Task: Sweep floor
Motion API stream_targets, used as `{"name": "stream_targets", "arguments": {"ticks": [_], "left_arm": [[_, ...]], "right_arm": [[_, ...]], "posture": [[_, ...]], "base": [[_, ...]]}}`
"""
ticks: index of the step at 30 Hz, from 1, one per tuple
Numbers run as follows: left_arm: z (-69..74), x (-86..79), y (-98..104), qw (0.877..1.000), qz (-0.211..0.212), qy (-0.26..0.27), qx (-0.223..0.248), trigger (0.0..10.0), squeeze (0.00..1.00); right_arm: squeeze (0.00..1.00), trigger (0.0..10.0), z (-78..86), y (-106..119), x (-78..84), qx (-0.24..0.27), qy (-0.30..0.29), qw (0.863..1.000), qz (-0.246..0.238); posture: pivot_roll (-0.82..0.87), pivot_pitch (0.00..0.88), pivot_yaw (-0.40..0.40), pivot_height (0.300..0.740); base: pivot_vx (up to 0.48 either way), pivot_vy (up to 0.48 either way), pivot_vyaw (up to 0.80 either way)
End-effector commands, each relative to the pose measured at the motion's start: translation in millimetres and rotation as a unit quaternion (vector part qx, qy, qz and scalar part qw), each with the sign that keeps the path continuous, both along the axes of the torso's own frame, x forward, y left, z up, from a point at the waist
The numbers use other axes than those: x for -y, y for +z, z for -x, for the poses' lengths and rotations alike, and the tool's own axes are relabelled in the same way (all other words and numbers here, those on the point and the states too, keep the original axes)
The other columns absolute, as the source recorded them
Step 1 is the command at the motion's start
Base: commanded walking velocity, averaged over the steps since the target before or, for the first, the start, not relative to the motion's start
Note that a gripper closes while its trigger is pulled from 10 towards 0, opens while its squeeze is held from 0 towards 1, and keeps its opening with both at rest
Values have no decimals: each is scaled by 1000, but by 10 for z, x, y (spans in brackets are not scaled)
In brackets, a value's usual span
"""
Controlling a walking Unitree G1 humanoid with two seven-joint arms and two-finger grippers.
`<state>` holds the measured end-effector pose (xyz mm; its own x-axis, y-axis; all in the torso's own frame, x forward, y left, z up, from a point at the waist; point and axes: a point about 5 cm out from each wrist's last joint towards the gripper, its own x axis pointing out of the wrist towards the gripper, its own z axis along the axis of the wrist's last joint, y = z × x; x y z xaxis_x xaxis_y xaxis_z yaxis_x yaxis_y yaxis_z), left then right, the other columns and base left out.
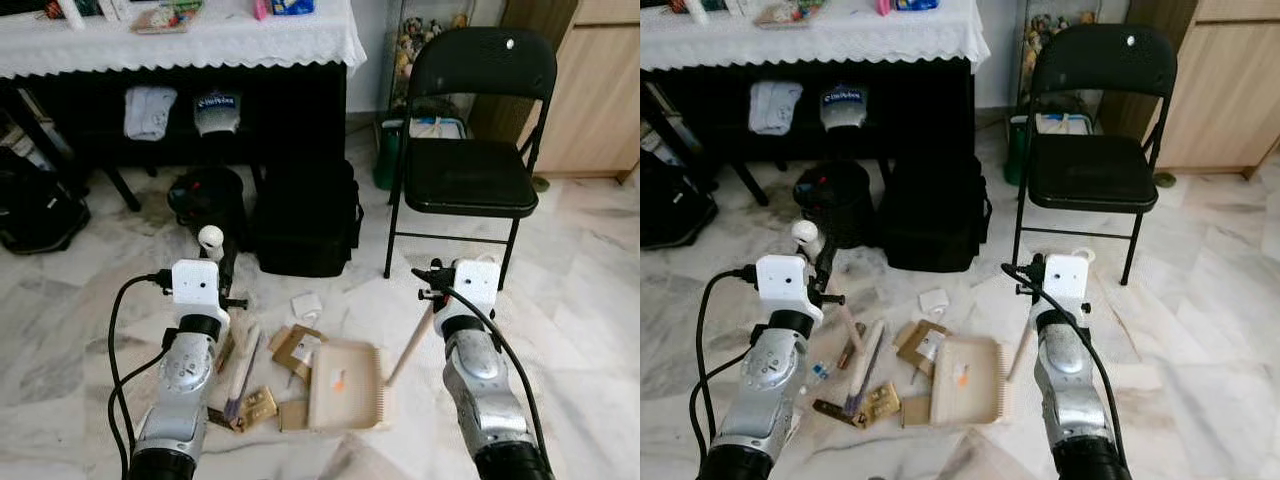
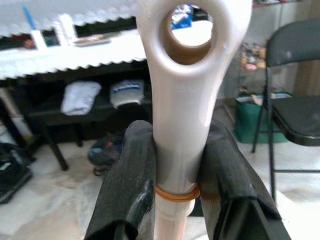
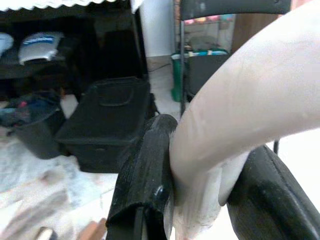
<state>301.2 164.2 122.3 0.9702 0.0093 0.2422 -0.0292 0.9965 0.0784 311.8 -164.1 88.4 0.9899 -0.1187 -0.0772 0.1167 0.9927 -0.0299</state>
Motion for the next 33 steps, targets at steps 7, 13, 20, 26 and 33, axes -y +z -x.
{"name": "stream_targets", "arguments": {"ticks": [7,13,20,26,33], "left_arm": [[17,-40,50,1000,-8,-4,10,10000,0],[32,-99,-5,1000,-19,-6,-1,10000,0],[39,-113,5,1000,-22,-4,-1,10000,0],[48,-145,37,1000,-19,3,5,10000,0],[1,-86,20,1000,-13,0,5,10000,0]], "right_arm": [[0,10000,18,-62,25,1,0,1000,8],[0,10000,44,-100,30,-1,1,1000,21],[0,10000,48,-208,38,-13,1,1000,26],[0,10000,44,-124,50,8,-5,1000,23],[0,10000,-66,326,83,116,-10,993,12]], "posture": [[21,132,79,740],[19,136,84,740],[33,150,84,740],[33,156,78,740],[4,138,75,740]], "base": [[0,0,0],[0,0,0],[0,0,0],[0,0,0],[0,0,0]]}}
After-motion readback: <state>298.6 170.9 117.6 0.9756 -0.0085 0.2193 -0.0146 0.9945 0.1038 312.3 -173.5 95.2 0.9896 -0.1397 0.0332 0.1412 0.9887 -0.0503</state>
